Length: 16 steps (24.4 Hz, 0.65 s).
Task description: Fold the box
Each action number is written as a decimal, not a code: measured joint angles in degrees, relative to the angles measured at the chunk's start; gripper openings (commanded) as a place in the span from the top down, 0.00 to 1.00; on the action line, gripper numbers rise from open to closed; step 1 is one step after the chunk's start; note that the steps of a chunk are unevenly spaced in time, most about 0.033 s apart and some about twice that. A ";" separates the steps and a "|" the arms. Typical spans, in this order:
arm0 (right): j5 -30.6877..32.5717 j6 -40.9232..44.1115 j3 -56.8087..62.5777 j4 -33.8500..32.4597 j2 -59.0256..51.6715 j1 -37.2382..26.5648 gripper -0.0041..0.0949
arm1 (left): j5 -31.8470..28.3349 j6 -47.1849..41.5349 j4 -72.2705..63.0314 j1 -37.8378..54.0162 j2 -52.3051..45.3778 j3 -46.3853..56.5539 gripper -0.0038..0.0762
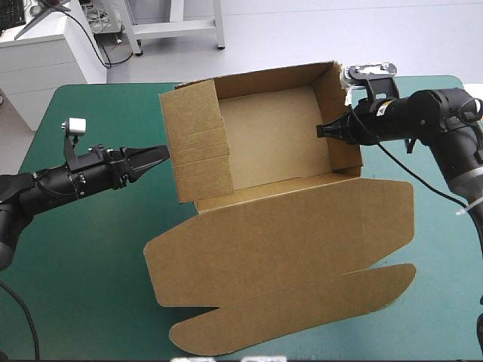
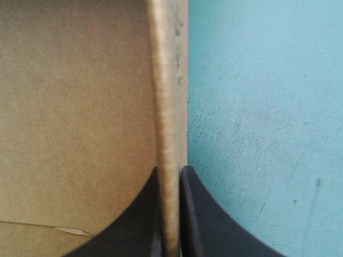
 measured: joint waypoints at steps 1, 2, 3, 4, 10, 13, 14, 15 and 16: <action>-0.07 0.07 0.00 -0.14 0.00 0.00 0.96 | 0.02 0.00 -0.20 -0.65 -0.71 -0.19 0.29; -0.07 0.13 0.00 -0.18 0.00 0.00 0.96 | 0.17 0.00 -0.35 -2.14 -1.71 -1.00 0.29; -0.11 0.14 0.00 -0.25 0.00 0.00 0.96 | 0.31 0.00 -0.27 -3.46 -2.16 -1.87 0.29; -0.11 0.14 0.00 -0.25 0.00 0.00 0.96 | 0.38 0.00 -0.38 -4.50 -2.30 -2.53 0.29; 0.29 0.19 0.00 -0.30 0.00 0.07 0.96 | 0.49 0.00 1.00 -6.43 -2.32 -3.23 0.29; 0.74 0.38 0.00 -0.85 0.00 0.76 0.96 | 0.56 -1.34 2.23 -6.50 -2.32 -3.34 0.29; 0.79 0.69 0.00 -1.04 0.00 1.12 0.96 | 0.56 -2.39 2.69 -6.50 -2.32 -3.41 0.29; 0.79 1.23 0.00 -1.87 0.00 1.83 0.96 | 0.56 -3.62 3.60 -6.50 -2.32 -3.64 0.29; 0.79 1.93 0.00 -2.67 0.00 2.36 0.96 | 0.56 -5.03 4.61 -6.55 -2.32 -3.92 0.29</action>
